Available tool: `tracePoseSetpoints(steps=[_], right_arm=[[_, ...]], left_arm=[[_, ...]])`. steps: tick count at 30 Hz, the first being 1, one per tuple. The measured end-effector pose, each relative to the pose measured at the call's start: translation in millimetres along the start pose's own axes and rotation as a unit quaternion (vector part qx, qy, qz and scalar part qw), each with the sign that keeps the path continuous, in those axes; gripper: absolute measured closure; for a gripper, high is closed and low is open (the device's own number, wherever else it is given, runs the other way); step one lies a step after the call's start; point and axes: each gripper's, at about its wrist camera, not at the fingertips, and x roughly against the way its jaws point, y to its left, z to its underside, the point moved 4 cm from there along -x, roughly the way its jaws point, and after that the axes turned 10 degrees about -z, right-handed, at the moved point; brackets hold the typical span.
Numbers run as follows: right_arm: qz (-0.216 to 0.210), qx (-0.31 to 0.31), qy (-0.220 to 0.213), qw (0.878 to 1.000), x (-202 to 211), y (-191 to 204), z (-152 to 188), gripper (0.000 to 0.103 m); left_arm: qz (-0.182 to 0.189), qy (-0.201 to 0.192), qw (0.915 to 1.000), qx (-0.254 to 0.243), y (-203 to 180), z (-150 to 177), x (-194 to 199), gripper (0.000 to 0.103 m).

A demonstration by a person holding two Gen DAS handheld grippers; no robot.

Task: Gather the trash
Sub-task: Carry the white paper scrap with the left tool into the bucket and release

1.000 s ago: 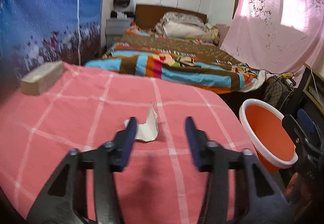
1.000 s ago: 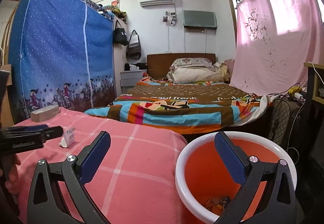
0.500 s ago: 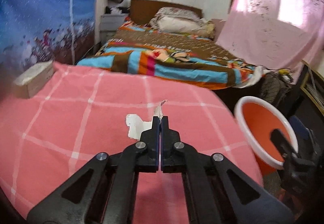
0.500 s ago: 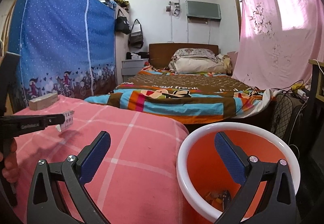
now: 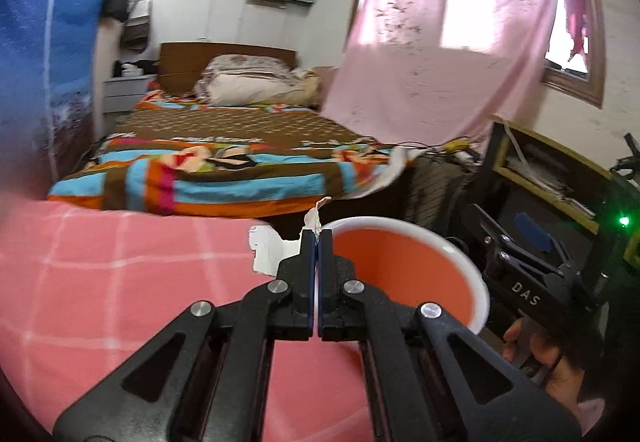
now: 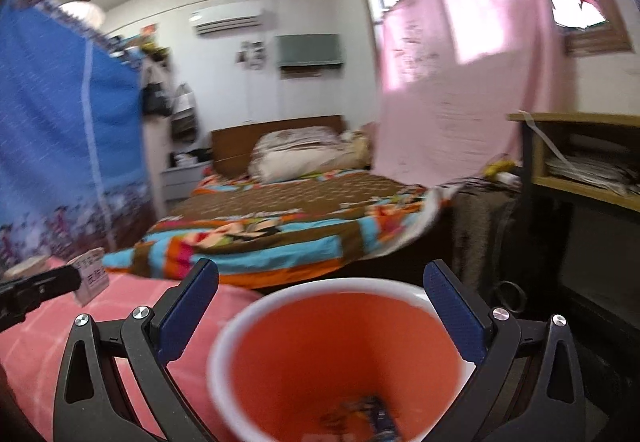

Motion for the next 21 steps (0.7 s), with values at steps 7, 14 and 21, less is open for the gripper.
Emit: tracePoseSetpoints(steps=[7,14,21], right_arm=[[0.043,-0.051,-0.010,0.998,9.3,-51.2,-2.1,0.000],[0.054,-0.055,-0.007,0.997,11.5,-65.3,0.2,0.000],[0.050,-0.061,-0.005,0.997,13.9,-66.0,2.1,0.000]], left_arm=[[0.047,0.025,0.9986,-0.002,-46.2,-4.1,-33.2,0.098],[0.050,0.039,0.9980,-0.006,-62.4,-1.1,-43.0,0.096],[0.046,0.041,0.9981,0.006,-62.7,-4.4,-44.4,0.090]])
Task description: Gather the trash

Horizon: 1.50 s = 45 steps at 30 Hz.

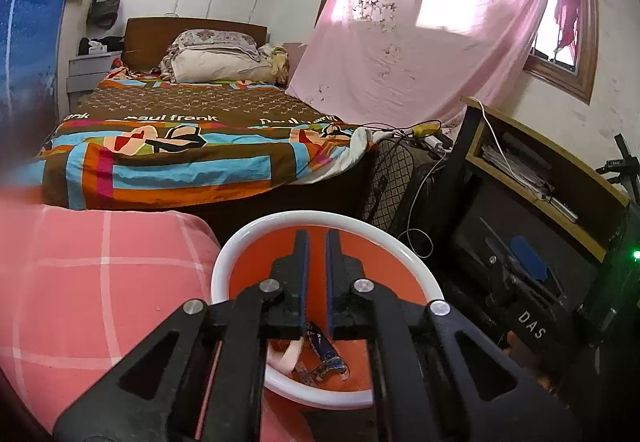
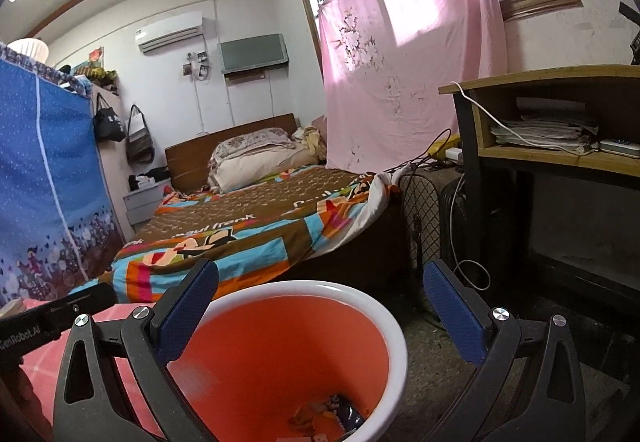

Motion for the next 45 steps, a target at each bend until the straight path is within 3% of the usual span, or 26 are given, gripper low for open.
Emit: tracePoseSetpoints(steps=[13,22,31,34,36,41,45], right_arm=[[-0.009,0.004,-0.009,1.000,1.6,2.9,-3.4,0.000],[-0.022,0.009,-0.028,0.999,7.2,10.2,-9.1,0.000],[-0.041,0.025,-0.043,0.998,13.5,24.5,-10.0,0.000],[-0.048,0.034,-0.048,0.997,16.6,31.3,-10.1,0.000],[-0.055,0.043,-0.054,0.996,20.1,38.0,-9.8,0.000],[-0.079,0.060,-0.065,0.993,27.1,55.1,-8.8,0.000],[-0.088,0.069,-0.064,0.992,30.8,63.0,-4.6,0.000]], left_arm=[[-0.016,-0.024,0.9995,0.016,10.0,-8.5,11.4,0.085],[-0.042,-0.047,0.9979,0.016,23.8,-8.8,25.1,0.074],[-0.082,-0.070,0.9939,0.023,45.2,-2.2,47.5,0.048],[-0.106,-0.083,0.9906,0.025,54.3,0.9,57.8,0.035],[-0.124,-0.093,0.9875,0.029,60.9,2.6,64.2,0.019],[-0.156,-0.109,0.9805,0.049,80.8,10.9,80.3,0.001],[-0.186,-0.123,0.9732,0.057,95.5,21.4,94.7,0.000]])
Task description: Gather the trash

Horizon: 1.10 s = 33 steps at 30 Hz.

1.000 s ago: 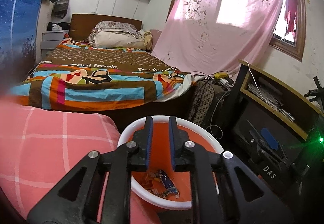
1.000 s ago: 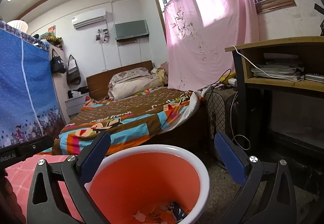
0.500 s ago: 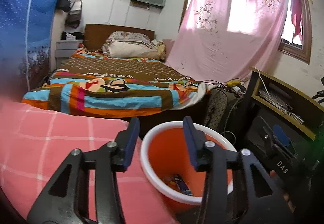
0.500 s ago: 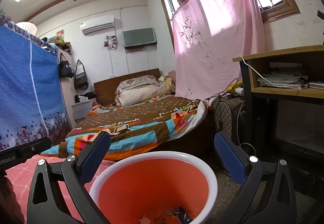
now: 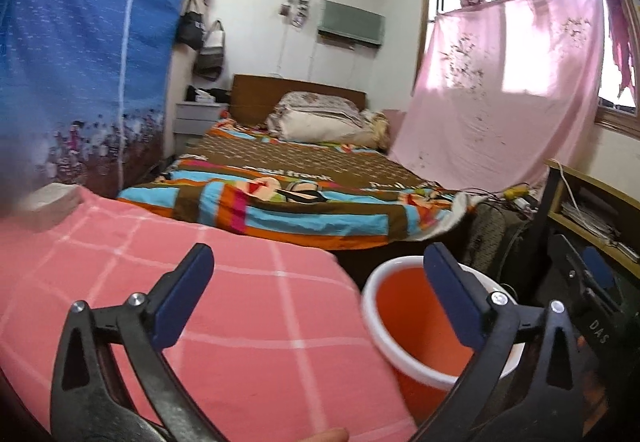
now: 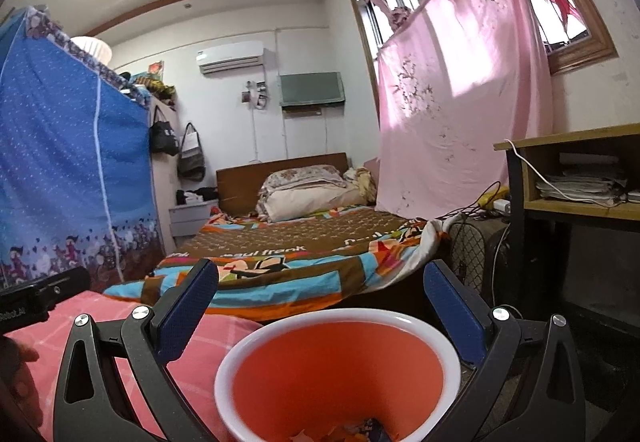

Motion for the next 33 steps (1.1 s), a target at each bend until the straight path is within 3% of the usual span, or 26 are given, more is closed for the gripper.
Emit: tracePoseSetpoints(steps=[16,24,33], right_arm=[[-0.066,0.003,-0.012,0.998,41.1,38.8,24.5,0.000],[-0.067,0.017,-0.038,0.997,71.8,54.2,26.3,0.000],[-0.075,0.021,-0.017,0.997,90.7,75.3,38.4,0.000]], left_arm=[[-0.052,-0.018,0.9985,0.007,48.8,28.4,49.0,0.000],[-0.062,-0.032,0.9976,-0.008,62.3,42.2,75.8,0.000],[-0.069,-0.033,0.9969,-0.016,76.4,58.9,97.7,0.000]])
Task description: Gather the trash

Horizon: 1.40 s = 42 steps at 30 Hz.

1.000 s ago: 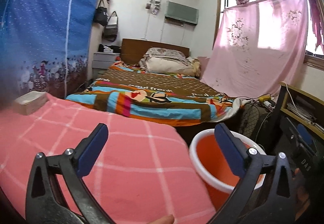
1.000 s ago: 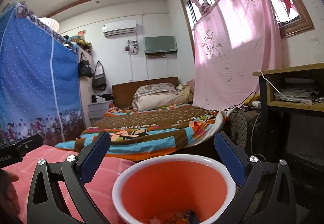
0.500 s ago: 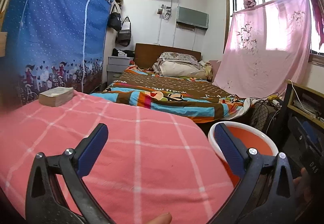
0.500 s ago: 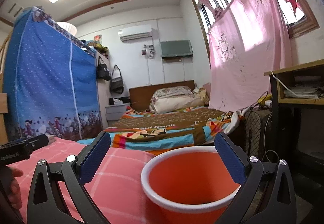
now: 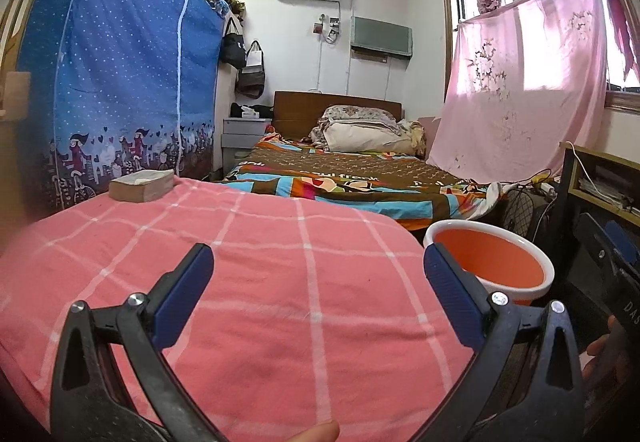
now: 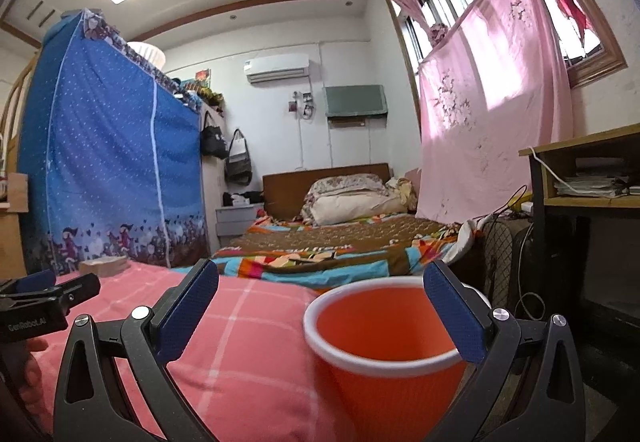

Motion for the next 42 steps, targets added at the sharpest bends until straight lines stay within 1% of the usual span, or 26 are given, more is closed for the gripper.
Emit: tracePoseSetpoints(steps=[6,10,17,29,42], right_arm=[[-0.011,0.004,0.023,1.000,5.8,16.5,11.5,0.000],[-0.014,0.009,0.026,1.000,11.2,27.4,16.6,0.000],[-0.018,0.012,0.034,0.999,15.6,34.7,22.3,0.000],[-0.022,0.015,0.045,0.999,15.0,37.1,34.3,0.000],[-0.021,0.014,0.048,0.999,14.4,35.3,34.7,0.000]], left_arm=[[-0.009,-0.005,0.9999,0.003,12.0,5.5,12.2,0.000],[-0.015,-0.009,0.9998,0.005,20.3,8.9,17.8,0.000],[-0.032,-0.013,0.9994,-0.002,32.6,19.1,26.1,0.000],[-0.043,-0.010,0.9990,-0.004,36.3,26.8,30.6,0.000],[-0.043,-0.013,0.9989,-0.006,38.1,27.8,33.7,0.000]])
